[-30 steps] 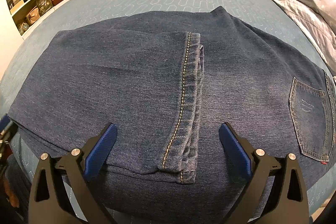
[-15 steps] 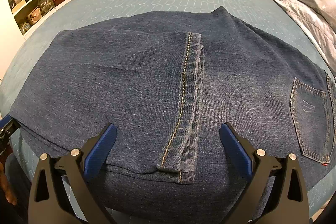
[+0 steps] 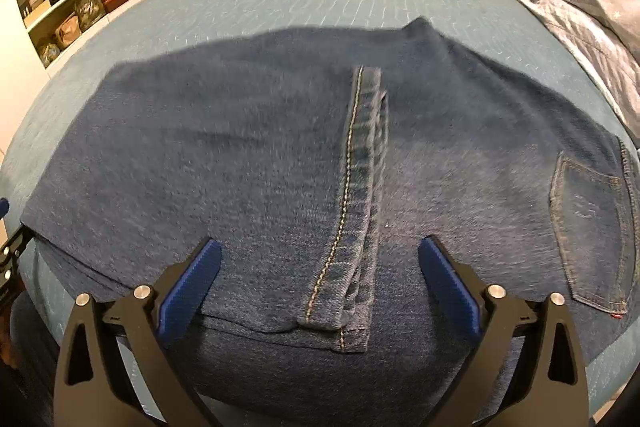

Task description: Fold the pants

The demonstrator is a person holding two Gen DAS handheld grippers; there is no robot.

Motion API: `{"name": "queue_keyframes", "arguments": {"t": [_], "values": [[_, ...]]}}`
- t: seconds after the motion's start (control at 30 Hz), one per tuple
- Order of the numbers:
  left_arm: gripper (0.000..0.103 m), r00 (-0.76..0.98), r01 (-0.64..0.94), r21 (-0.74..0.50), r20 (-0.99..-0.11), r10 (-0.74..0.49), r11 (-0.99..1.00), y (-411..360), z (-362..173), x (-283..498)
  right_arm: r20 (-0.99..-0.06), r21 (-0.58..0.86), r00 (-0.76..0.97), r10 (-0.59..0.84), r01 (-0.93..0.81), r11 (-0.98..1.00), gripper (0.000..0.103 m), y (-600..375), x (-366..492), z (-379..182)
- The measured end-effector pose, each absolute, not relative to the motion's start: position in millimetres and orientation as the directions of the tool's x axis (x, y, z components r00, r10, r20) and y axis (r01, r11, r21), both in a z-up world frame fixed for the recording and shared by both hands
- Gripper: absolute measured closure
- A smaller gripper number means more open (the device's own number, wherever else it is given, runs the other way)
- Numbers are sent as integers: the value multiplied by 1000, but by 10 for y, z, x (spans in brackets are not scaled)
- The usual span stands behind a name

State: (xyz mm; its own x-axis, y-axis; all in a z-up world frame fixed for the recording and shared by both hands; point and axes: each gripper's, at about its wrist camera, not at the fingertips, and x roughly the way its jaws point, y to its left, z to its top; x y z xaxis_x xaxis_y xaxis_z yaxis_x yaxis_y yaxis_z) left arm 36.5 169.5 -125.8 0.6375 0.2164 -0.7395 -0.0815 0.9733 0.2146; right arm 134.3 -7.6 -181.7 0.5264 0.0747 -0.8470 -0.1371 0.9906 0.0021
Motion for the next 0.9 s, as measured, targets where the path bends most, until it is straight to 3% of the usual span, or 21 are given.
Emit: {"name": "queue_keyframes", "arguments": {"t": [0.07, 0.13, 0.23, 0.27, 0.4, 0.47, 0.63, 0.77, 0.83, 0.9], "values": [[30, 677, -66, 199, -711, 191, 978, 1688, -1118, 235, -822, 58, 554, 131, -147, 987, 27, -166, 1314, -1633], [52, 713, -53, 166, -684, 154, 985, 1656, -981, 136, -797, 77, 589, 132, -119, 990, 39, -283, 1362, -1427], [72, 746, -25, 89, -662, 78, 996, 1569, -842, 224, -776, 161, 602, 188, -100, 982, 50, -450, 1664, -1209], [75, 744, 8, 51, -667, 28, 999, 1484, -819, 336, -774, 151, 605, 185, -108, 983, 55, -437, 1739, -1191], [76, 696, 134, -16, -710, -106, 991, 1128, -857, 751, -833, 83, 536, 137, -124, 989, 79, -380, 2103, -1465], [76, 676, 165, -36, -724, -140, 986, 991, -874, 925, -858, 124, 486, 165, -115, 986, 80, -497, 2180, -1699], [76, 618, 213, -78, -761, -196, 974, 786, -906, 1610, -849, 38, 517, 107, -143, 989, 79, -432, 2124, -1695], [75, 526, 137, -7, -847, -79, 990, 851, -1298, 2057, -850, 63, 512, 125, -136, 989, 78, -484, 2122, -1703], [75, 516, 129, -58, -848, -117, 990, 941, -1309, 2107, -849, 64, 512, 129, -142, 988, 78, -492, 2128, -1693], [69, 530, 117, -1, -846, -63, 993, 932, -1254, 2070, -845, 71, 518, 134, -138, 988, 78, -509, 2110, -1643]]}}
